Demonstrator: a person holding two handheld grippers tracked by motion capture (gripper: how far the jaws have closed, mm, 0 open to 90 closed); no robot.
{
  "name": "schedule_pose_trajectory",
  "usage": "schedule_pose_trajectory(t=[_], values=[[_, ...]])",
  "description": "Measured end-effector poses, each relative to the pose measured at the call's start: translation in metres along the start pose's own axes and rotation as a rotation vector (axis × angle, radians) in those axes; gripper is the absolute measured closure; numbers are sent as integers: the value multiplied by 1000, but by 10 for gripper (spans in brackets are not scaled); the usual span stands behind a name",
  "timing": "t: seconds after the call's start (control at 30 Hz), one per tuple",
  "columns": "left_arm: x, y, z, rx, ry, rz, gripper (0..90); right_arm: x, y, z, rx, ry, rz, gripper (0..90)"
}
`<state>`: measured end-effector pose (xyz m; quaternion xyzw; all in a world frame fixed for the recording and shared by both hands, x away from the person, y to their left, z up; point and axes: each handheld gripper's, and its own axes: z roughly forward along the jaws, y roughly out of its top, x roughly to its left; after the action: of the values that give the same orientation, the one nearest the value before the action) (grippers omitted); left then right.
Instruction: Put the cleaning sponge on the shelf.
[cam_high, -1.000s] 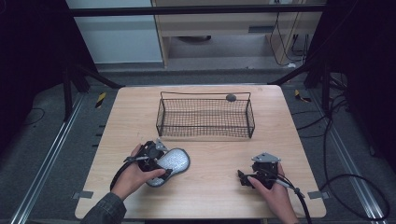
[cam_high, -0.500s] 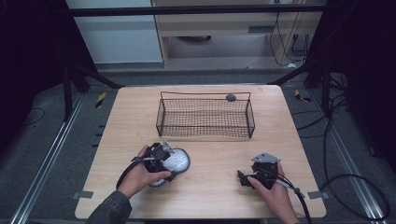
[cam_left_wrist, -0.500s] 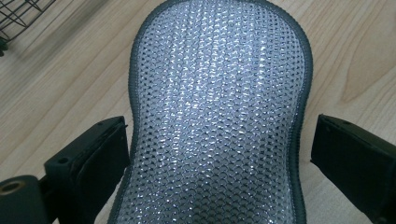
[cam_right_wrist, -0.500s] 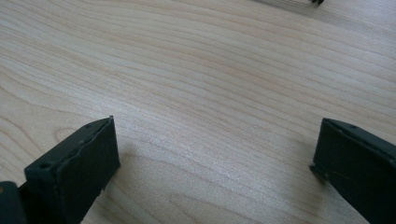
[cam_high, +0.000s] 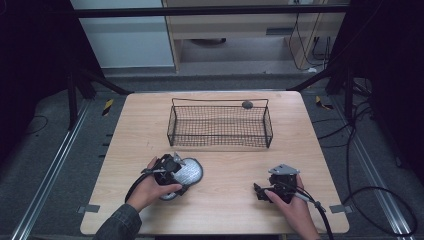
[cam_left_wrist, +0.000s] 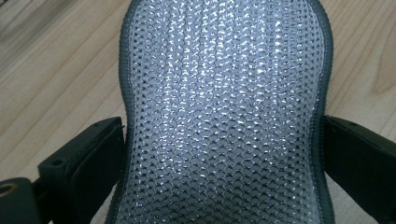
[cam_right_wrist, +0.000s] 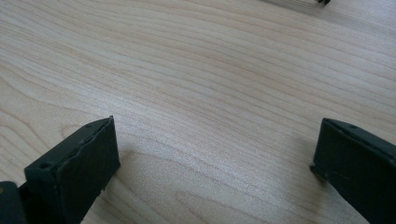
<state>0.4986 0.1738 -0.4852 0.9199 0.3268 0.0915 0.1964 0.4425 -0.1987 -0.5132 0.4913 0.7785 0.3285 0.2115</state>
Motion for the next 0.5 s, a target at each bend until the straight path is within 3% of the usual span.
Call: schedule_pose_trajectory(t=[0.3, 0.5], values=[[2, 2, 3, -11, -11, -21, 11, 1, 0, 0, -1, 3, 0, 4], [-4, 5, 0, -9, -7, 22, 45, 1, 0, 0, -1, 5, -1, 4]])
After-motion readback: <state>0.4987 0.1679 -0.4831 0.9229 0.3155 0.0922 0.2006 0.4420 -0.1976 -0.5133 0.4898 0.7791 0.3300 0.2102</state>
